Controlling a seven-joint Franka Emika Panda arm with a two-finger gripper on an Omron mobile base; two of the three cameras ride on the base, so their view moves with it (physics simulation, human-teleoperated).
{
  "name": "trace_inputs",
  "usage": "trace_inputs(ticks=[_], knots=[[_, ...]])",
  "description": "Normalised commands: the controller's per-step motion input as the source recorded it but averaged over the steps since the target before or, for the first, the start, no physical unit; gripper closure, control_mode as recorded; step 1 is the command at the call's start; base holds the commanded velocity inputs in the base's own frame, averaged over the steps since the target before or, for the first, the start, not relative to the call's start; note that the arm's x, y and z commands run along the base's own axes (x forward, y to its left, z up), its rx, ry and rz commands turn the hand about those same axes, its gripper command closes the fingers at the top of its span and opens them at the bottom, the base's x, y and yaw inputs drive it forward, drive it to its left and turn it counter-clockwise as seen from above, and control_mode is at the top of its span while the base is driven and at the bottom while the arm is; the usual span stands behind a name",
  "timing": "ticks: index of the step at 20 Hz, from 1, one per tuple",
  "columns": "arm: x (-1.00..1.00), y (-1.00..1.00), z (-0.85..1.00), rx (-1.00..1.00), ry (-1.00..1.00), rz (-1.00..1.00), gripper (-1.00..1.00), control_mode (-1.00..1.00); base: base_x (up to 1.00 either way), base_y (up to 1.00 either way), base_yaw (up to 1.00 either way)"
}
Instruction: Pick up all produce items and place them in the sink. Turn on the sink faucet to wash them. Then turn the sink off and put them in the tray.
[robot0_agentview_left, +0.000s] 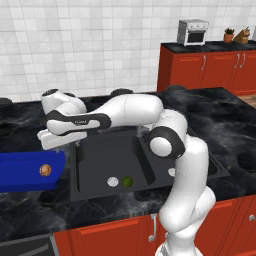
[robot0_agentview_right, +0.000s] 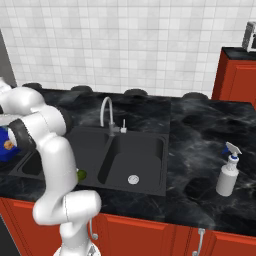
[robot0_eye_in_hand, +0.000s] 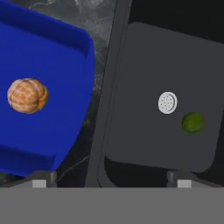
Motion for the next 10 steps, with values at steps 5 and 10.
trace_inputs(ticks=[5,10], knots=[[-0.13,-0.39,0.01,0.00,-0.01,-0.04,-1.00,-1.00,0.00,0.00,0.00],[-0.16,-0.42,0.01,0.00,-0.02,-0.05,-1.00,-1.00,0.00,0.00,0.00]])
